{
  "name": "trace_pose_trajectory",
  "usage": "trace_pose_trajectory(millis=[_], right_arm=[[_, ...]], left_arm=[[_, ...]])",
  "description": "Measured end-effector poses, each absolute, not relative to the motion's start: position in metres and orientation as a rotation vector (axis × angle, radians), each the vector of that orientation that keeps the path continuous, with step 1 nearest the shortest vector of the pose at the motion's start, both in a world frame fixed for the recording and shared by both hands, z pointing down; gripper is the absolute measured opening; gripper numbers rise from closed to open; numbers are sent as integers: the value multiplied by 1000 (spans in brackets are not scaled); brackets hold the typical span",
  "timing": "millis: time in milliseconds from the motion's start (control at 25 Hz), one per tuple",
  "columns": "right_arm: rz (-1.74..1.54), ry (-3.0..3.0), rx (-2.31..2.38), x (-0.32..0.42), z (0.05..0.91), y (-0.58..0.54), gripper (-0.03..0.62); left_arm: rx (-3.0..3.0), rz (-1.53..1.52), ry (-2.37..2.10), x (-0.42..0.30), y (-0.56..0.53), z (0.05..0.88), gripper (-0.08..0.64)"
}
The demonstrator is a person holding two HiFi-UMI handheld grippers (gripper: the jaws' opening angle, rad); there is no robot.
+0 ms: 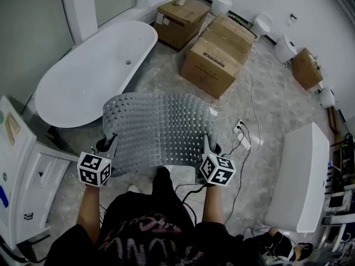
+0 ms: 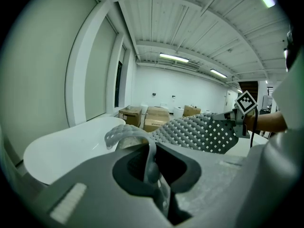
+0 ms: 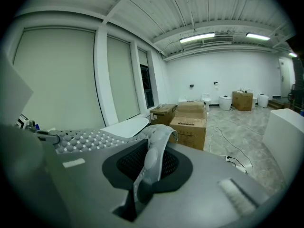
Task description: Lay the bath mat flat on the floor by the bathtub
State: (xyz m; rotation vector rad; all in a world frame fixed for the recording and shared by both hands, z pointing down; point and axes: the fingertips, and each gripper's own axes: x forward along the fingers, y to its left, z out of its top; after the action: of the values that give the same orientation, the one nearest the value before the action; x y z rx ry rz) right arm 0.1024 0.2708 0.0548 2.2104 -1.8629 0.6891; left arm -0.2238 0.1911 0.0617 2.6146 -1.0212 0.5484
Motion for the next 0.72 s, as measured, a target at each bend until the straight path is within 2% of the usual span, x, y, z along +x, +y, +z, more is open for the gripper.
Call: trace_pose_trajectory(millis=[720], right_arm=[[831, -1835, 2062, 173, 115, 182, 49]], left_arm=[[2458, 658, -1025, -151, 122, 119, 14]])
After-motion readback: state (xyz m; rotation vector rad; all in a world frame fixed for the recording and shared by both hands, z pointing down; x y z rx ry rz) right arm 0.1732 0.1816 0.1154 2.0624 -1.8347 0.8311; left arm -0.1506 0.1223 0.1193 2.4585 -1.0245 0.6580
